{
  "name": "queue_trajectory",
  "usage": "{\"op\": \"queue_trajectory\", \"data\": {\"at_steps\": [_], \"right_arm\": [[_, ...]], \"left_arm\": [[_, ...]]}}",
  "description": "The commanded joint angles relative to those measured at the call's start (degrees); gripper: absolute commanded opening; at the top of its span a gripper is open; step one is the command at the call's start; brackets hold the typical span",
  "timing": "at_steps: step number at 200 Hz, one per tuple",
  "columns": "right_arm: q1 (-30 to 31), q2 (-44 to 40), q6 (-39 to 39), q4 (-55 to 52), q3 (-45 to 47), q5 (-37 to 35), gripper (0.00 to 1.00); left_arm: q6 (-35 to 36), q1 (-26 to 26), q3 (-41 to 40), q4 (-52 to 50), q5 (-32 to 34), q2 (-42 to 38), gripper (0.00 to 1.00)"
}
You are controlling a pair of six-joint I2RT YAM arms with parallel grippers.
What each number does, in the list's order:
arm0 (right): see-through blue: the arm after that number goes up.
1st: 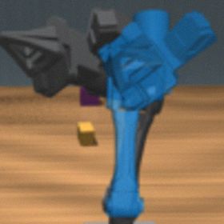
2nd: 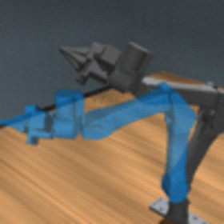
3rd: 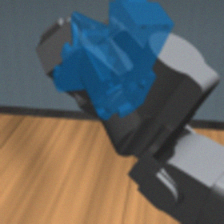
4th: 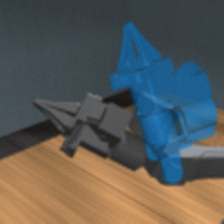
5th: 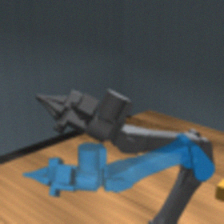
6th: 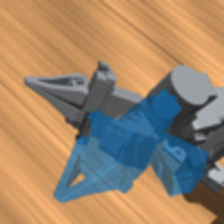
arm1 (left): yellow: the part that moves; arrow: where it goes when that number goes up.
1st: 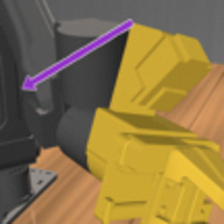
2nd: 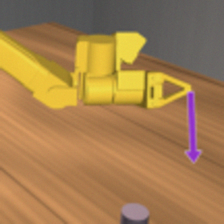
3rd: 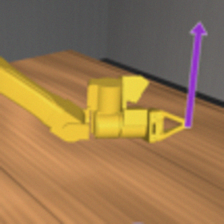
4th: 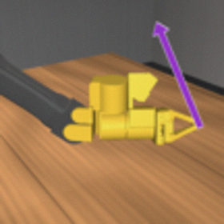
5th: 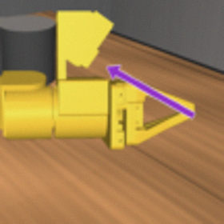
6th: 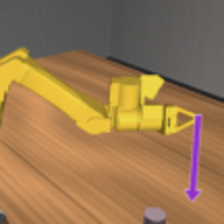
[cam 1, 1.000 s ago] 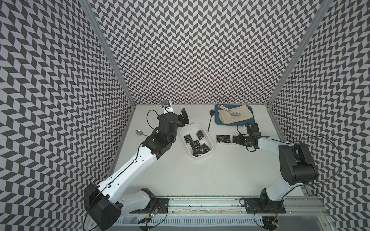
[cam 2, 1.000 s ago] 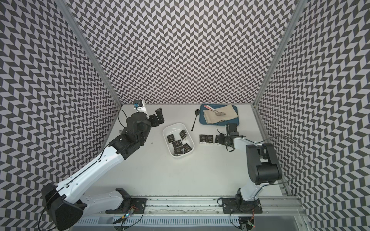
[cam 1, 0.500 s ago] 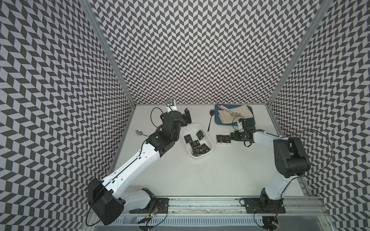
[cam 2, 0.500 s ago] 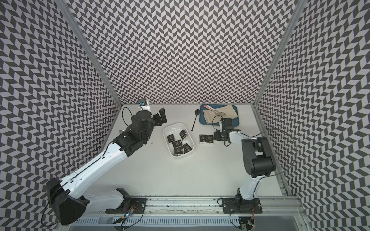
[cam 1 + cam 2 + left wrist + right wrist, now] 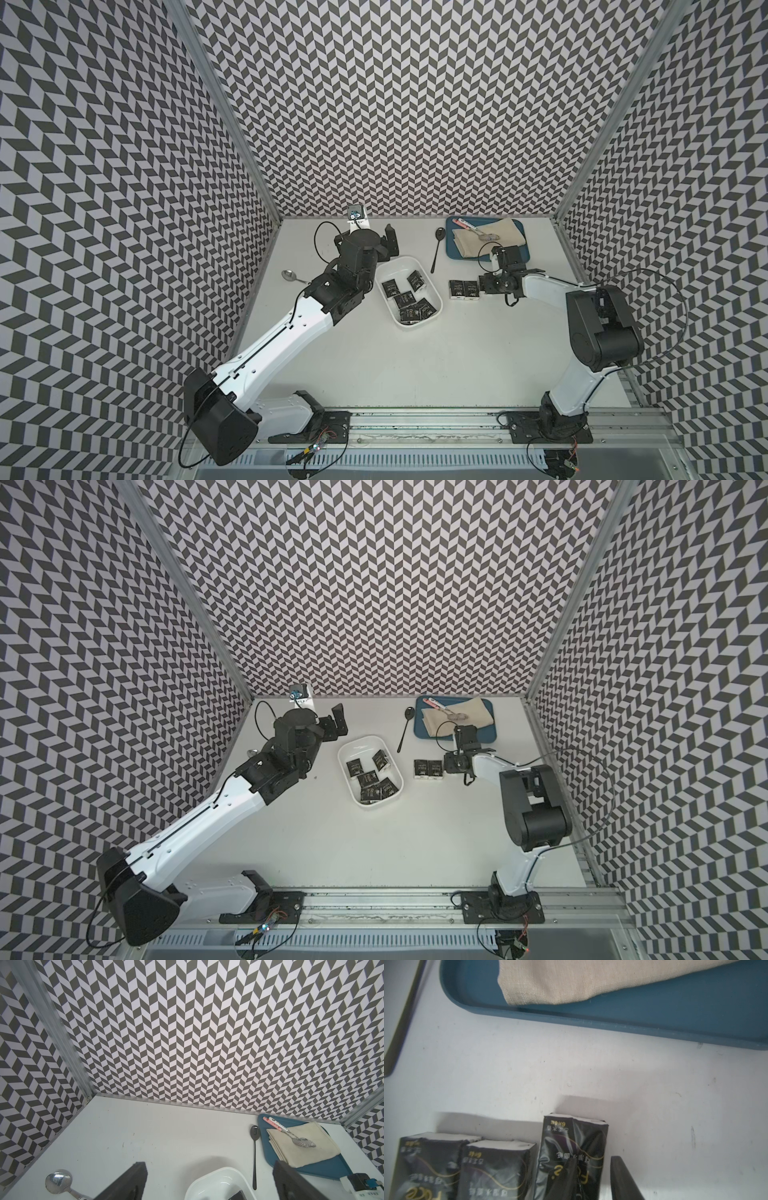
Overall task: Take the pocket tissues out of the storage box
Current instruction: Move the pocket tissues to the center of the board.
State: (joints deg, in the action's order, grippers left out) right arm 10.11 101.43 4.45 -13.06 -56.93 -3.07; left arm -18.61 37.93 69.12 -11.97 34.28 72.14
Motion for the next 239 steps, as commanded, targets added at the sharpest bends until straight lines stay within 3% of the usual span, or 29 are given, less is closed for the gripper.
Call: {"op": "queue_trajectory", "data": {"at_steps": [1, 65, 113, 239], "right_arm": [[0.1, -0.4, -0.8, -5.9, 3.1, -1.4, 0.31], [0.5, -4.3, -0.1, -4.5, 6.1, 1.2, 0.29], [2.7, -2.6, -0.4, -3.2, 5.6, 2.4, 0.28], [3.7, -1.6, -1.2, -3.0, 2.6, -0.7, 0.31]], "left_arm": [[1.4, 0.7, 2.6, -0.8, 0.5, 0.2, 0.99], [1.2, 2.0, 2.3, -1.3, 1.0, -0.7, 0.99], [1.2, 2.2, 2.2, -1.3, 1.6, -1.1, 0.99], [1.1, 2.6, 2.5, -1.8, 2.6, -1.5, 0.99]]}}
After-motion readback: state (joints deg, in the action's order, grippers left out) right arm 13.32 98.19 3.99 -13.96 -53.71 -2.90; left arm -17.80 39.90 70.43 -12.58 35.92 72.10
